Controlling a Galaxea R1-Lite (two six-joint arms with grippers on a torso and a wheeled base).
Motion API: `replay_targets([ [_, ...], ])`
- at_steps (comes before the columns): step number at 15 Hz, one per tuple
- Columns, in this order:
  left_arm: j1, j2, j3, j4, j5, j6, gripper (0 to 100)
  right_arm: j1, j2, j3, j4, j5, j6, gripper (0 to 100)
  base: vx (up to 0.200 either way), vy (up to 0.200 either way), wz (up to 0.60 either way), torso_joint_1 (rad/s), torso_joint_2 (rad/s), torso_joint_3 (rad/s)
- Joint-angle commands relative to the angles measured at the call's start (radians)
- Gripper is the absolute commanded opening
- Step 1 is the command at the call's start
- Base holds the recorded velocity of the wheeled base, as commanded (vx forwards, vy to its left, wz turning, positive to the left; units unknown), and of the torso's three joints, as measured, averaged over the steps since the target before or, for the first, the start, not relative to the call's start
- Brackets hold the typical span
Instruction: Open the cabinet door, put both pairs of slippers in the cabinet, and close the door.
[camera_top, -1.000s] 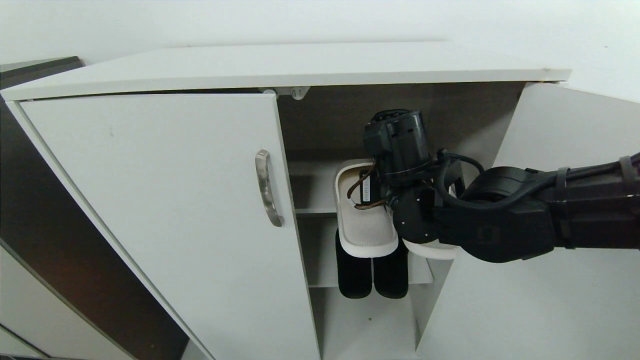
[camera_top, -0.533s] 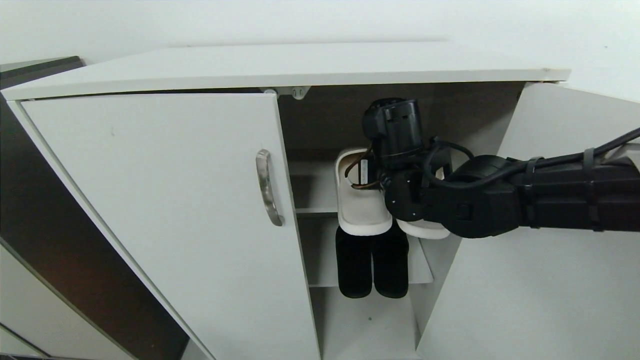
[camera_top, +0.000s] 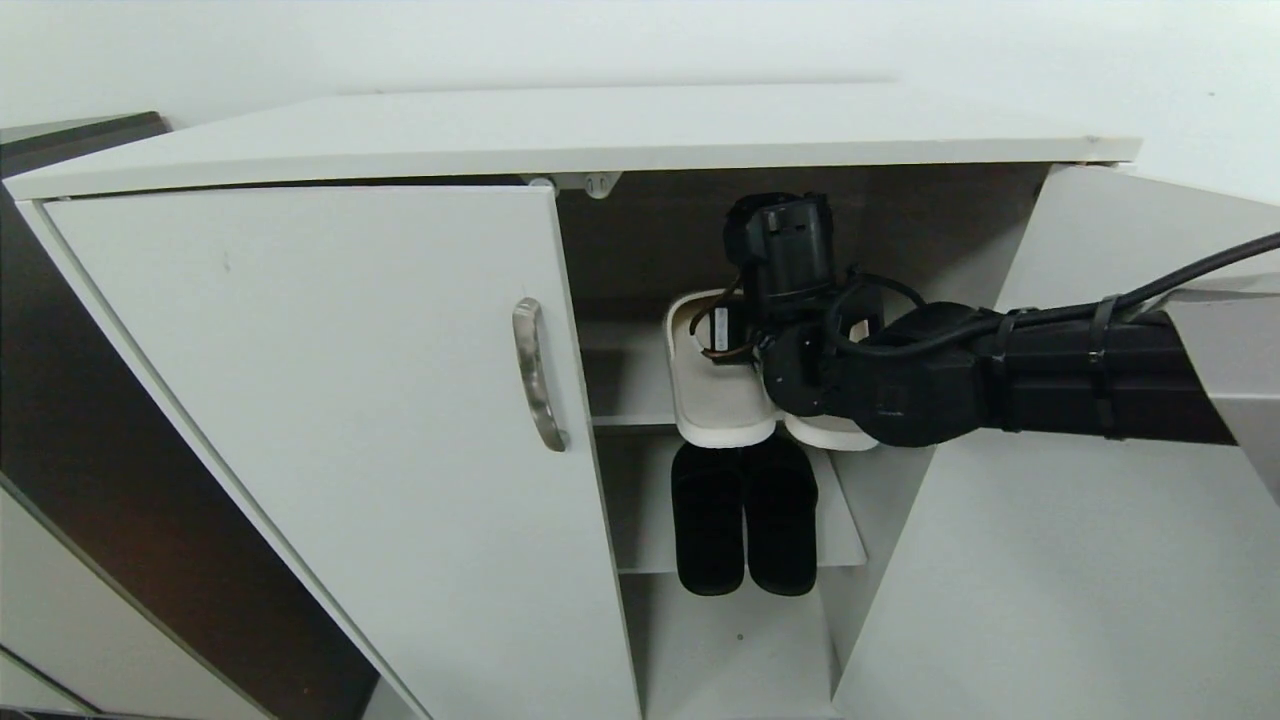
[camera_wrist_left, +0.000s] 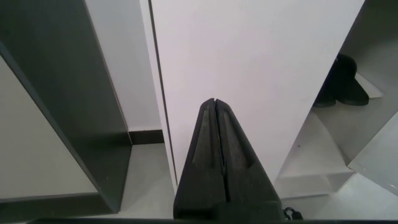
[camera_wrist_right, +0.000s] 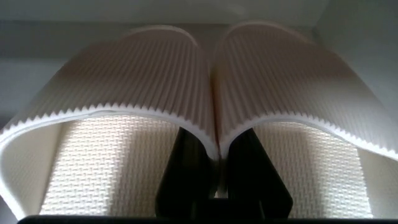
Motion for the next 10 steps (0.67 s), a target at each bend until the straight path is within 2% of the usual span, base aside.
replay_targets([
  [1, 0.000, 0.000, 0.000, 0.000, 0.000, 0.000, 0, -0.017, 0.016, -0.016, -0.001, 0.016, -0.001, 0, 0.000, 0.000, 0.00, 0.000, 0.00, 0.000],
  [6, 0.000, 0.000, 0.000, 0.000, 0.000, 0.000, 0, -0.043, 0.068, -0.085, 0.001, 0.020, -0.018, 0, 0.000, 0.000, 0.00, 0.000, 0.00, 0.000],
  [10, 0.000, 0.000, 0.000, 0.000, 0.000, 0.000, 0, -0.043, 0.078, -0.087, 0.001, 0.020, -0.020, 0, 0.000, 0.000, 0.00, 0.000, 0.00, 0.000],
])
